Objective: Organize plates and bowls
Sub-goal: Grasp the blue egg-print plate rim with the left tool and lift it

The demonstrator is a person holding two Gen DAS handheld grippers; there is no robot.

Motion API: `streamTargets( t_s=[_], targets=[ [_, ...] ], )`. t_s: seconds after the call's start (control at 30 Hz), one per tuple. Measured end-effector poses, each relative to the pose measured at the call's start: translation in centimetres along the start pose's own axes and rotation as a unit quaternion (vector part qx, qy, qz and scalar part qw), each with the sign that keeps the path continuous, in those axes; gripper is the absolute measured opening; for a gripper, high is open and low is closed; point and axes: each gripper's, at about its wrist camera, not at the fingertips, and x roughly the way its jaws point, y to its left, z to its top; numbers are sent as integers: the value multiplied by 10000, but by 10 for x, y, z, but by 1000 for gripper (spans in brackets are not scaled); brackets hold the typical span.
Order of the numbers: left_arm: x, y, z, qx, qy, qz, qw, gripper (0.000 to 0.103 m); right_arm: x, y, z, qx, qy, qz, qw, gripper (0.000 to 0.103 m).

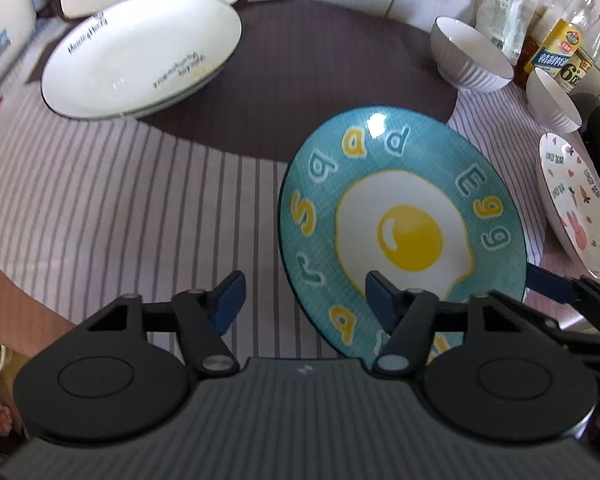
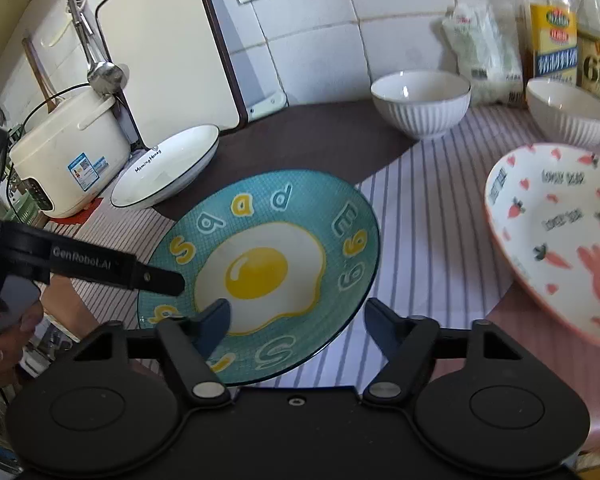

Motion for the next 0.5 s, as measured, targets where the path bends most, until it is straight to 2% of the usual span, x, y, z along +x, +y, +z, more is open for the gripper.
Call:
streamTargets(
  t_s=[0.1,0.13,0.17,0.2,0.23,0.27,0.3,0.5],
  targets=[
    [4,4,0,-7,123,-101,9999,46,7,-6,-2,183,120,44,9998,63],
    [5,4,0,0,127,-106,9999,35,8,-8,-2,225,129,40,9997,60],
    [5,5,1,8,147,-141,9998,32,9,-9,-3,271,128,36,9995,58],
    [5,6,2,-33,172,-257,9995,24,11,-11,-3,310,135,20,9994,52],
    [6,8,3,-113,211,-385,9990,21,12,-12,-4,335,152,-15,9993,44],
    [8,9,3,-190,224,-406,9987,21,14,-13,-4,364,167,-61,9992,40],
    [9,10,4,-185,230,-420,9987,20,15,-15,-5,385,199,-108,9990,28],
    [14,17,6,-530,293,-583,9965,21,15,-23,-5,503,205,-53,9985,25]
  ],
)
